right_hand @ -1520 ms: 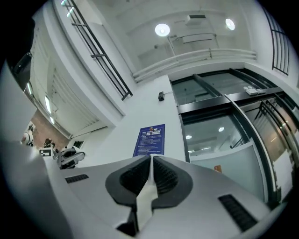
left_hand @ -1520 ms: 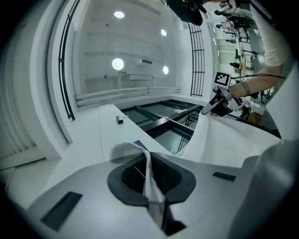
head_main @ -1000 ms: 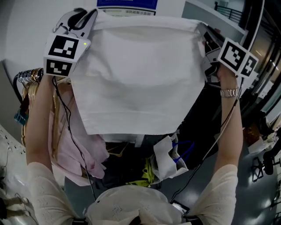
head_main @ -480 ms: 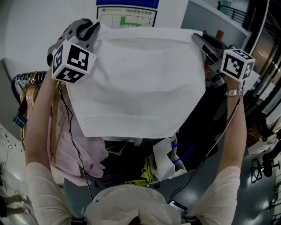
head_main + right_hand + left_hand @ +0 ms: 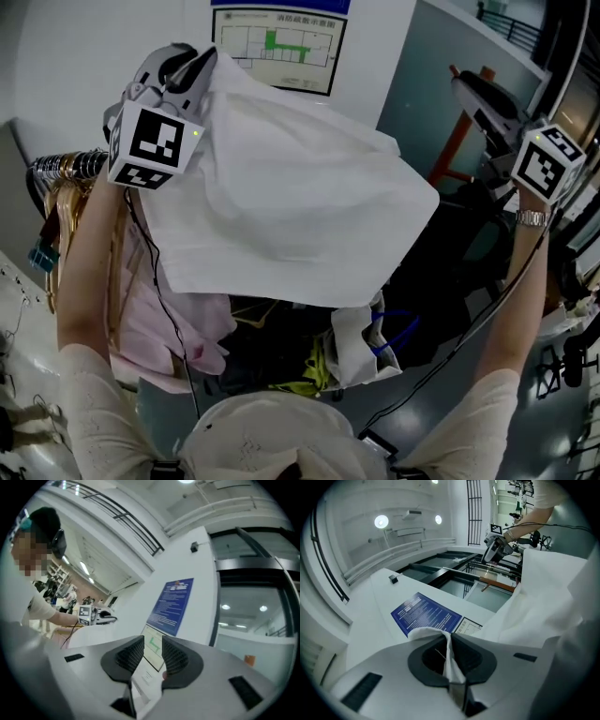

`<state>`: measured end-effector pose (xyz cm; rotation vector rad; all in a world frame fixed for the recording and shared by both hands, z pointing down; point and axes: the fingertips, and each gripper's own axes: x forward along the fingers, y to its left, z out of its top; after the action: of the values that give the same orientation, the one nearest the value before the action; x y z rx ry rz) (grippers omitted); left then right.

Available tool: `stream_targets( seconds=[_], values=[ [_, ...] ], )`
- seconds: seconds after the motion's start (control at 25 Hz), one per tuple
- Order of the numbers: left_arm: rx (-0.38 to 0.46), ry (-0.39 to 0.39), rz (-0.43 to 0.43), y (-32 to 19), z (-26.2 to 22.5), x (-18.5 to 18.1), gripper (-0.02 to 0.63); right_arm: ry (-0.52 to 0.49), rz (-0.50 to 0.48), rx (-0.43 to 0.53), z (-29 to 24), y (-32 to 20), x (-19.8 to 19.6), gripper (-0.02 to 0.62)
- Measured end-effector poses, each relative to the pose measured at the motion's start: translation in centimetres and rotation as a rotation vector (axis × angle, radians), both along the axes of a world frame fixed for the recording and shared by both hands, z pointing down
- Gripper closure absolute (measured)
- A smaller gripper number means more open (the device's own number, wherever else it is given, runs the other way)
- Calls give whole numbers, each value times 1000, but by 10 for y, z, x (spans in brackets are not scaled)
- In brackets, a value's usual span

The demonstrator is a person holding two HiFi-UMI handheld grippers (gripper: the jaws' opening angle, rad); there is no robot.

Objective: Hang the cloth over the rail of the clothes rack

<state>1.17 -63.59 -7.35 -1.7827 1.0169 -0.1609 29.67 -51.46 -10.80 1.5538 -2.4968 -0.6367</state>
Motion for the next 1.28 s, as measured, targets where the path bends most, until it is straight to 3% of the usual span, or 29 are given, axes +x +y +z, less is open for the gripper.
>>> stream_targets(
  seconds=[0.12,0.24,0.44,0.72,0.88,1.04,1.28],
  values=[
    [30,17,16,6,-5,3,584,131,-171,32,-5,6,-95,486],
    [47,35,17,7,-5,-2,584,201,-311,3,10,-6,-180,486],
    [71,60,40,11,-6,-4,584,256,-357,-63,27,-57,-254,486],
    [63,68,84,15,-7,-4,584,294,-304,-134,45,-123,-288,486],
    [39,70,102,16,-6,-5,584,253,-311,-149,48,-130,-290,496],
    [12,68,109,13,-3,-6,583,240,-285,-172,50,-133,-290,560],
    [8,17,91,11,0,-2,581,152,-238,-194,45,-144,-278,566]
  ],
)
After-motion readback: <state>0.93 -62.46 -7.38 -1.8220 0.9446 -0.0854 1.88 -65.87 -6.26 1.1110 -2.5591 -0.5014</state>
